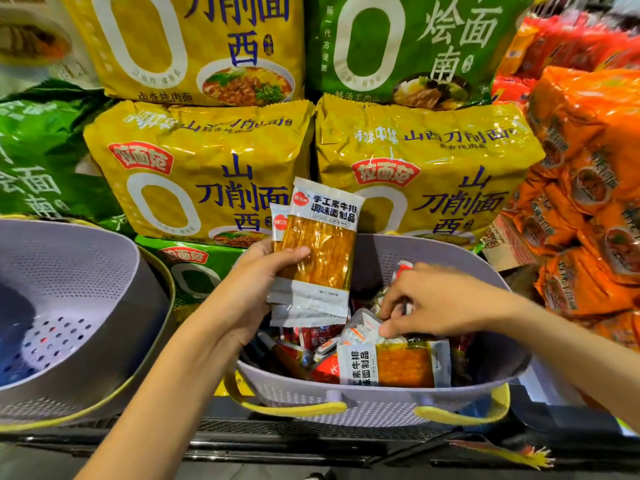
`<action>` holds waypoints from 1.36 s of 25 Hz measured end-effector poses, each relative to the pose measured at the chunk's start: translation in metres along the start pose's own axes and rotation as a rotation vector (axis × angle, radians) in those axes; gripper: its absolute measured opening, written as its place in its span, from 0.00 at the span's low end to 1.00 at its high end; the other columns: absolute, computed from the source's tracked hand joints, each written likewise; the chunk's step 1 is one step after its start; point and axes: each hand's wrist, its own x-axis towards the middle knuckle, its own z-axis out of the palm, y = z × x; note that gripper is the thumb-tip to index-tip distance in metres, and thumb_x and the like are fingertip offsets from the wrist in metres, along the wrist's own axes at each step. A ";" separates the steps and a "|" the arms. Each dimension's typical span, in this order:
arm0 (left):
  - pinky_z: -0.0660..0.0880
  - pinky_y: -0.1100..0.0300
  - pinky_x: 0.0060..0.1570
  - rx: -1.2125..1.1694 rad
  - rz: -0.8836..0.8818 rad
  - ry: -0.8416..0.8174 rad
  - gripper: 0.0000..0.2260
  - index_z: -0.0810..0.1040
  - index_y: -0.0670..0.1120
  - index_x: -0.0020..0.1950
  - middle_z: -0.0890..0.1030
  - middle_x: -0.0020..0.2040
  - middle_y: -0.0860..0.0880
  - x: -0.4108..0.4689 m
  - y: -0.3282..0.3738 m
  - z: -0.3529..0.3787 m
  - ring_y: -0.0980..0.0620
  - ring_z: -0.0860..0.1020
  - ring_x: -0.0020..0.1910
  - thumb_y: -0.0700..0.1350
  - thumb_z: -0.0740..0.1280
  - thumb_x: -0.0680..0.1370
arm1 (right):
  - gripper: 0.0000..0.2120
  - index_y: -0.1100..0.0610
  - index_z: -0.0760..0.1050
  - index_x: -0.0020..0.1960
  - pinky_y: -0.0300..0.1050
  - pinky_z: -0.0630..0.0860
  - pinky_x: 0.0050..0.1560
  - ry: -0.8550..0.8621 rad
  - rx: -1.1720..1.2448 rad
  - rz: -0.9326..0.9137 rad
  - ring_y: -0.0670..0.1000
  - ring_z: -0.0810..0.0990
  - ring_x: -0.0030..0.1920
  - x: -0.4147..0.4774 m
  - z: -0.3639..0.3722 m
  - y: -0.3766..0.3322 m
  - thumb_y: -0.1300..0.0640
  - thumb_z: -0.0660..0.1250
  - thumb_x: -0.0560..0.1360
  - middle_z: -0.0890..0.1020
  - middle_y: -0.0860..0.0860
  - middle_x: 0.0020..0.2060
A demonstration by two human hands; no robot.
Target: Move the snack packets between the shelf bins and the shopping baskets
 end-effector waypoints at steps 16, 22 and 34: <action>0.71 0.72 0.28 0.026 0.144 0.101 0.08 0.75 0.50 0.42 0.80 0.32 0.57 -0.005 0.003 0.004 0.63 0.77 0.30 0.39 0.59 0.78 | 0.09 0.54 0.73 0.35 0.33 0.70 0.30 0.591 0.370 -0.156 0.39 0.73 0.27 -0.011 -0.019 0.012 0.61 0.68 0.74 0.78 0.41 0.27; 0.70 0.53 0.49 -0.043 0.127 0.127 0.02 0.75 0.50 0.43 0.79 0.42 0.50 0.001 0.001 -0.002 0.50 0.75 0.43 0.45 0.65 0.72 | 0.05 0.49 0.80 0.47 0.38 0.71 0.39 0.125 -0.055 -0.326 0.42 0.78 0.40 0.014 0.018 -0.007 0.49 0.68 0.73 0.83 0.44 0.40; 0.73 0.59 0.41 -0.031 0.186 -0.027 0.12 0.75 0.50 0.48 0.81 0.40 0.52 0.000 0.000 0.000 0.55 0.77 0.39 0.34 0.58 0.76 | 0.12 0.52 0.78 0.47 0.42 0.70 0.42 -0.046 -0.128 0.037 0.48 0.75 0.44 0.004 0.021 -0.019 0.53 0.74 0.66 0.76 0.43 0.38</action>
